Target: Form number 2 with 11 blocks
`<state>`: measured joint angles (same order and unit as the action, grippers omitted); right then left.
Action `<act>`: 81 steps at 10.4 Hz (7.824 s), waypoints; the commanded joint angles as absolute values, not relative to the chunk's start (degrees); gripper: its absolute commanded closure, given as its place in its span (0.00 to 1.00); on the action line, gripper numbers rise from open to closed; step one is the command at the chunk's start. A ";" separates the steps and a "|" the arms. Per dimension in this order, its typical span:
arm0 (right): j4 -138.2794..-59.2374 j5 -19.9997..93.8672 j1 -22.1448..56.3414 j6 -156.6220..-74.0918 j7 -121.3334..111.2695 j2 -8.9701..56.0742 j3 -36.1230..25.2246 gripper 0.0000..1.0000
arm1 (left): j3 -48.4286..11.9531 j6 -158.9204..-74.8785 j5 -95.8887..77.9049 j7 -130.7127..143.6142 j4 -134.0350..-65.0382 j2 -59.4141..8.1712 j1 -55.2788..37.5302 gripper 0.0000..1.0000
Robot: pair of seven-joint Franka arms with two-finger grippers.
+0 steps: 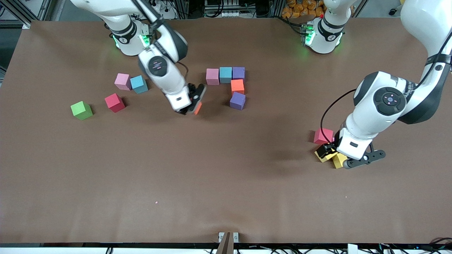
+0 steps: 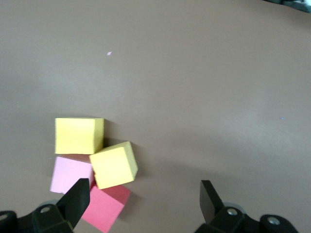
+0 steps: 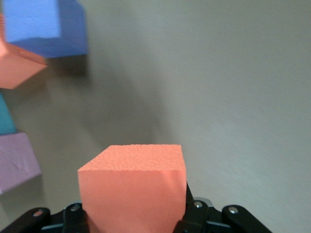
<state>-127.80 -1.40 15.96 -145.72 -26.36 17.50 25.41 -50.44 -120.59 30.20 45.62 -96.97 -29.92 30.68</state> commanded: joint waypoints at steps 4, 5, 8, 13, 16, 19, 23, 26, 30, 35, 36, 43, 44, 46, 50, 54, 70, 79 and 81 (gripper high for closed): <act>-120.25 -12.30 23.73 -145.11 -15.56 26.09 24.52 0.67 | -50.45 -117.25 28.92 30.35 -96.59 -30.23 37.69 0.00; -119.10 -12.39 25.73 -145.11 -15.56 27.15 22.87 0.67 | -50.45 -117.33 28.92 28.76 -96.68 -31.37 39.45 0.00; -115.32 -12.39 32.86 -144.76 -15.38 30.49 18.37 0.68 | -50.45 -117.42 28.92 30.22 -96.77 -34.00 39.11 0.00; -112.94 -12.39 37.79 -144.67 -14.06 32.96 16.17 0.69 | -50.10 -117.68 29.88 33.75 -96.77 -37.43 36.56 0.00; -112.06 -12.48 38.75 -144.67 -14.24 33.74 15.21 0.69 | -46.69 -118.04 33.73 33.57 -96.24 -38.93 33.16 0.00; -111.19 -13.18 39.98 -144.76 -14.41 34.45 14.50 0.69 | -42.11 -119.52 34.01 33.49 -96.15 -39.90 31.20 0.00; -110.39 -18.80 41.31 -144.93 -14.50 34.98 13.63 0.69 | -39.90 -121.55 33.40 33.31 -95.45 -41.57 31.20 0.00; -110.39 -18.81 41.48 -145.28 -14.59 35.07 13.36 0.69 | -38.68 -122.86 33.66 33.05 -95.36 -42.54 31.20 0.00; -110.39 -20.91 41.57 -145.46 -14.85 35.42 13.36 0.69 | -38.67 -124.10 33.49 33.31 -95.27 -43.42 31.11 0.00; -110.39 -20.66 42.01 -145.46 -14.42 36.03 13.36 0.64 | -38.23 -125.51 33.92 32.79 -95.27 -44.74 31.11 0.00; -110.30 -20.65 42.01 -145.46 -14.33 36.12 13.36 0.62 | -37.88 -125.51 33.93 32.61 -95.27 -44.82 31.11 0.00; -109.95 -20.83 42.01 -145.46 -14.24 35.86 13.36 0.00 | -37.44 -125.77 34.01 32.61 -95.27 -45.97 30.94 0.18; -109.69 -20.83 42.01 -145.37 -14.59 35.60 13.36 0.00 | -37.44 -125.86 33.93 32.61 -95.27 -46.05 30.94 0.23; -109.69 -20.83 42.01 -145.28 -14.85 34.90 13.36 0.00 | -37.44 -125.77 33.93 32.08 -95.27 -45.97 30.94 0.39; -110.21 -20.74 41.84 -144.49 -14.68 32.44 13.36 0.00 | -36.83 -125.77 33.67 27.52 -92.99 -45.44 31.64 0.54; -111.70 -20.65 41.57 -141.42 -14.77 28.40 13.62 0.00 | -37.53 -125.16 33.58 25.93 -91.77 -43.60 31.47 0.54; -126.30 -16.17 6.63 -125.59 -28.99 -1.67 14.59 0.00 | -51.42 -114.00 32.61 73.42 -91.23 -38.06 15.32 0.53; -124.63 -10.11 -13.34 -127.00 -34.18 6.58 14.50 0.00 | -51.06 -113.64 30.15 111.85 -89.48 -38.67 1.06 0.55; -126.29 -10.11 -17.38 -131.71 -38.73 9.04 14.41 0.00 | -51.06 -113.73 29.18 120.20 -88.77 -39.02 -1.22 0.55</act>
